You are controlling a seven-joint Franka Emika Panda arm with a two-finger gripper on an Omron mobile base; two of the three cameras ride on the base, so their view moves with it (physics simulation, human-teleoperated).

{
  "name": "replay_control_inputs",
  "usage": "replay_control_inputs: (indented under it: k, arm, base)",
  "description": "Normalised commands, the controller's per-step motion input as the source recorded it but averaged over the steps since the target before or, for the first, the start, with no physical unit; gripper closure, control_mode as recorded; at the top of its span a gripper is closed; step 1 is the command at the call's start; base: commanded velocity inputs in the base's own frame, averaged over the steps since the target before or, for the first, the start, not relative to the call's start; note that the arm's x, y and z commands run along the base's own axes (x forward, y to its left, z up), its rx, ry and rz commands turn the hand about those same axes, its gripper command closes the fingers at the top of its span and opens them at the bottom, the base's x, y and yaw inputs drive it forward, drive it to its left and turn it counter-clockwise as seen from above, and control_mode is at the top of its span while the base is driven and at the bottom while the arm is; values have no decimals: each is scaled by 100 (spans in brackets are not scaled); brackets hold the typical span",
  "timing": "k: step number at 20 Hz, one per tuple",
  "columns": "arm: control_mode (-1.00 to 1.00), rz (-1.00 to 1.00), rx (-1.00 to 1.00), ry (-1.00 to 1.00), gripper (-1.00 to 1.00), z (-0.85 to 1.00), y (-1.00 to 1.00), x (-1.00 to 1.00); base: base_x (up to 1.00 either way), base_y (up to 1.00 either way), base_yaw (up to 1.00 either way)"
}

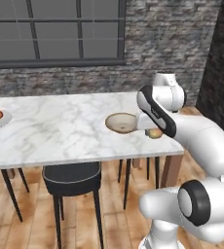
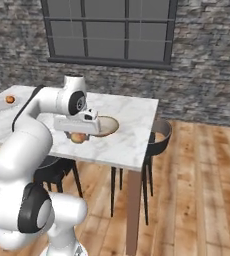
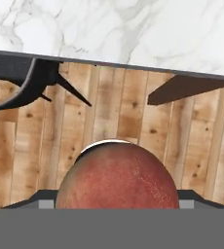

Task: Take the fruits from the plate on the dining counter and place two fruits in each bowl.

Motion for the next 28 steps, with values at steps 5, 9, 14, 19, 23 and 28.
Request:
replay_control_inputs:
  k: [5,9,14,19,23,28]
  arm:
    - [100,0,0,0,100,0,0,0]
    - [100,0,0,0,100,0,0,0]
    - [-100,-2,0,-2,100,0,0,18]
    - [-100,0,0,-2,100,-1,0,57]
    - [-100,0,-4,0,100,-55,0,78]
    - [-100,0,-7,0,100,-94,0,63]
  base:
    - [80,25,-10]
    - [73,10,-5]
    - [38,9,-4]
    - [0,0,0]
    - [0,0,0]
    - [0,0,0]
